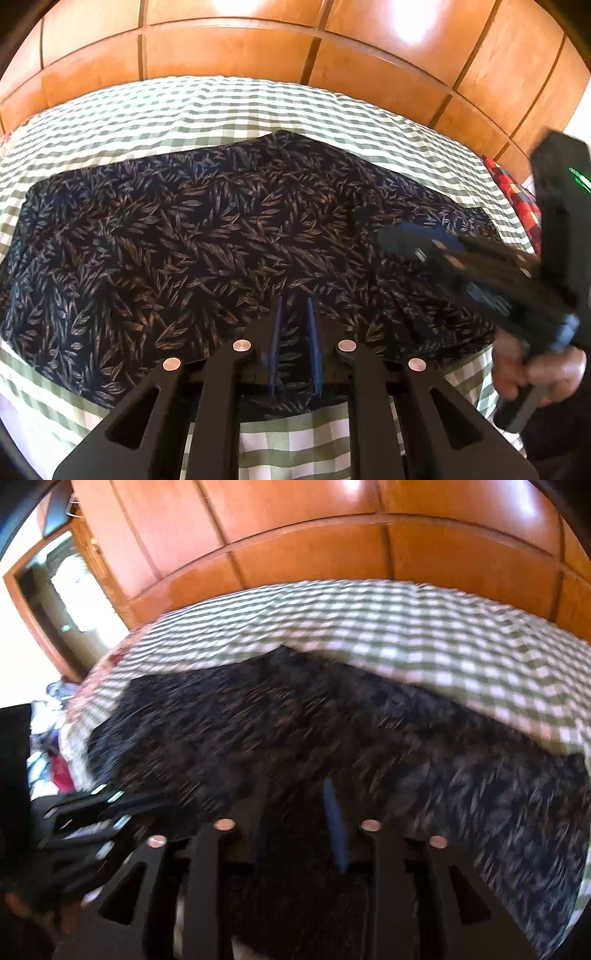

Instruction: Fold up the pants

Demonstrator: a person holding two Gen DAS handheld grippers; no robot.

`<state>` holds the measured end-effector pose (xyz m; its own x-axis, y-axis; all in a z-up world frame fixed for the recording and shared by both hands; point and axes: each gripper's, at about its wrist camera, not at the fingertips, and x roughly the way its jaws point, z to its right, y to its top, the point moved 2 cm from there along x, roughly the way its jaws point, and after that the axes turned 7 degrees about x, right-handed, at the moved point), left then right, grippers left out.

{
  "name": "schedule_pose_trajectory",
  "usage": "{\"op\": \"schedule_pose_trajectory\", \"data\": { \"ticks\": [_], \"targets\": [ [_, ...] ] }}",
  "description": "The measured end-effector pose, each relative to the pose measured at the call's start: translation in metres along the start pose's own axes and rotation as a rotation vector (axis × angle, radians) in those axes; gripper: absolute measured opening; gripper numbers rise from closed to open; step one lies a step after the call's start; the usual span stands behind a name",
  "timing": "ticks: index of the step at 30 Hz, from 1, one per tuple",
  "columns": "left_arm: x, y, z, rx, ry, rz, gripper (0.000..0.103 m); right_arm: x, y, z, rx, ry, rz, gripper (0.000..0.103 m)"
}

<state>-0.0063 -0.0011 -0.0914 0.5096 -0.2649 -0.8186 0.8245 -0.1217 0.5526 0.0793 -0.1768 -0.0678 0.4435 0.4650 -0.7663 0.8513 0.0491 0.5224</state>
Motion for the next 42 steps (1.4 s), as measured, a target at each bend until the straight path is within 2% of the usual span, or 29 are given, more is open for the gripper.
{"op": "schedule_pose_trajectory", "data": {
  "ticks": [2,5,7,8,9,14,18,20,22,25,26,27,29,30,32,34,40,42],
  "targets": [
    [0.002,-0.001,-0.001,-0.006,0.002,-0.003,0.012,-0.011,-0.012,-0.006,-0.027,0.037,-0.015,0.049],
    [0.001,-0.004,-0.003,-0.013,0.005,-0.003,0.012,-0.019,-0.027,-0.012,-0.057,0.047,-0.039,0.049],
    [0.001,-0.005,-0.003,-0.017,0.004,-0.002,0.012,-0.017,-0.040,-0.013,-0.074,0.016,-0.059,0.042],
    [0.000,-0.005,-0.002,-0.019,0.004,-0.002,0.012,-0.015,-0.044,-0.013,-0.087,-0.002,-0.064,0.031],
    [0.000,-0.006,-0.002,-0.022,0.003,-0.003,0.012,-0.014,-0.047,-0.014,-0.093,-0.002,-0.065,0.025],
    [-0.001,-0.007,-0.010,-0.063,-0.029,-0.003,0.012,-0.014,-0.050,-0.020,-0.107,-0.016,-0.039,0.015],
    [-0.009,-0.009,-0.030,-0.146,-0.094,0.004,0.012,-0.038,-0.049,-0.017,-0.051,0.070,-0.008,0.014],
    [-0.015,-0.012,-0.042,-0.179,-0.122,0.016,0.012,-0.038,-0.055,-0.018,-0.067,0.079,-0.023,0.014],
    [-0.021,-0.019,-0.057,-0.237,-0.171,0.017,0.012,-0.022,-0.067,-0.014,-0.064,0.054,-0.078,0.014],
    [-0.034,-0.033,-0.080,-0.320,-0.207,0.042,0.013,-0.018,-0.071,-0.012,-0.035,0.083,-0.056,0.020],
    [-0.039,-0.038,-0.086,-0.339,-0.217,0.054,0.024,-0.019,-0.072,-0.011,-0.016,0.104,-0.057,0.025],
    [-0.046,-0.043,-0.094,-0.364,-0.229,0.075,0.031,-0.019,-0.072,-0.009,0.001,0.125,-0.059,0.026],
    [-0.061,-0.055,-0.111,-0.431,-0.269,0.122,0.031,-0.021,-0.072,-0.008,-0.001,0.131,-0.059,0.029],
    [-0.066,-0.059,-0.118,-0.456,-0.282,0.139,0.033,-0.022,-0.071,-0.008,0.006,0.145,-0.062,0.035],
    [-0.080,-0.070,-0.136,-0.506,-0.258,0.177,0.039,-0.029,-0.066,-0.006,0.030,0.189,-0.061,0.044],
    [-0.091,-0.082,-0.158,-0.579,-0.238,0.212,0.039,-0.041,-0.061,-0.006,0.039,0.219,-0.031,0.047],
    [-0.100,-0.119,-0.222,-0.889,-0.260,0.297,0.039,-0.050,-0.058,0.001,0.048,0.184,-0.007,0.050],
    [-0.098,-0.124,-0.233,-0.955,-0.270,0.313,0.041,-0.049,-0.058,0.006,0.066,0.170,-0.009,0.051]
  ]
}}
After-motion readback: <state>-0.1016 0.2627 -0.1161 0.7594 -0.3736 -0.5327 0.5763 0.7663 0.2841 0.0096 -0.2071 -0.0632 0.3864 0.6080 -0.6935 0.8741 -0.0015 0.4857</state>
